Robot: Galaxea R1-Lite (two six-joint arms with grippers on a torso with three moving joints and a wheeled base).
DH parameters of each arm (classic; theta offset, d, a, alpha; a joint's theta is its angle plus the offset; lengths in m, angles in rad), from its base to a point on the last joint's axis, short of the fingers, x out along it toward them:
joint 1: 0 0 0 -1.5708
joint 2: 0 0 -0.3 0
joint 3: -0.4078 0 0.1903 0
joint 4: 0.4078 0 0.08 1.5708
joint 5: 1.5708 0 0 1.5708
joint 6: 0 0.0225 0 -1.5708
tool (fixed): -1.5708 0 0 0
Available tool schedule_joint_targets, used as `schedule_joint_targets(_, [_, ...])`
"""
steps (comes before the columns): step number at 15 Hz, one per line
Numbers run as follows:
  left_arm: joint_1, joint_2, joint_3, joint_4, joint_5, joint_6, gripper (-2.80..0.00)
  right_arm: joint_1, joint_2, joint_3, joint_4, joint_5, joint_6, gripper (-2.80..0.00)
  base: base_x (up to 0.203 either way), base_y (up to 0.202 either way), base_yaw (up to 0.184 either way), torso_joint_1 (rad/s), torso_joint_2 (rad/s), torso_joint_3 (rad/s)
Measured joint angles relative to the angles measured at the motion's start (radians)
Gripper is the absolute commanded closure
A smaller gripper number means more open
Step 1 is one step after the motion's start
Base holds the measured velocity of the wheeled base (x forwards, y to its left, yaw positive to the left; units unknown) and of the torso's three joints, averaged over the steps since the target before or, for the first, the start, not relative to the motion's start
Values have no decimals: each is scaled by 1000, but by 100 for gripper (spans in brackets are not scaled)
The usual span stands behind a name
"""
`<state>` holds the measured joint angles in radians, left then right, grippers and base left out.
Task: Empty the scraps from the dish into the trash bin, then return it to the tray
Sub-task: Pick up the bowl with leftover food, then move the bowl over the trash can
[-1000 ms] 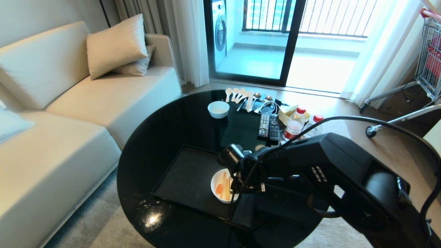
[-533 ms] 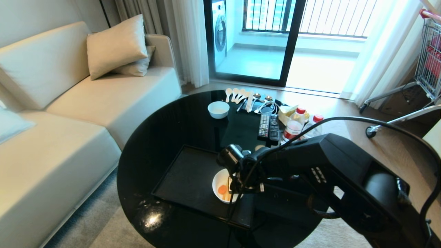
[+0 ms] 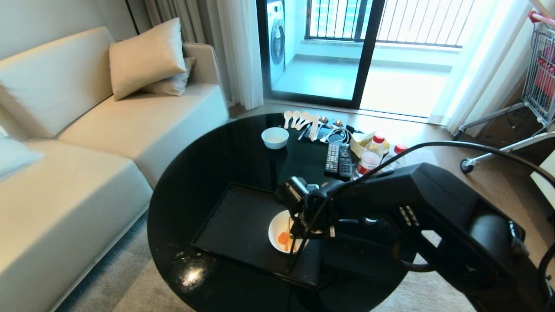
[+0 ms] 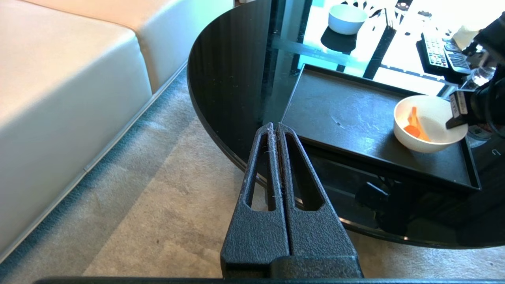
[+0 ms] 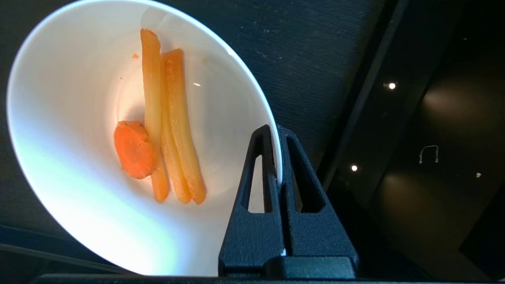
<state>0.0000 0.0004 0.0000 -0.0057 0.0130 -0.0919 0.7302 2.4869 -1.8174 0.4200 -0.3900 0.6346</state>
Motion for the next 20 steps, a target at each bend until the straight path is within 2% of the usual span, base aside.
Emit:
schedule_joint_targets(8, [0,0,0,0,0,-1,0,-56,-141,5,178,2,164,0,0,0,0,0,0,0])
schedule_joint_targets(11, [0,0,0,0,0,0,0,-87,-235,55,216,1,203,0,0,0,0,0,0,0])
schedule_joint_targets(14, [0,0,0,0,0,0,0,-131,-358,199,212,0,211,0,0,0,0,0,0,0])
schedule_joint_targets(20, [0,0,0,0,0,0,0,-222,-671,649,92,4,202,0,0,0,0,0,0,0])
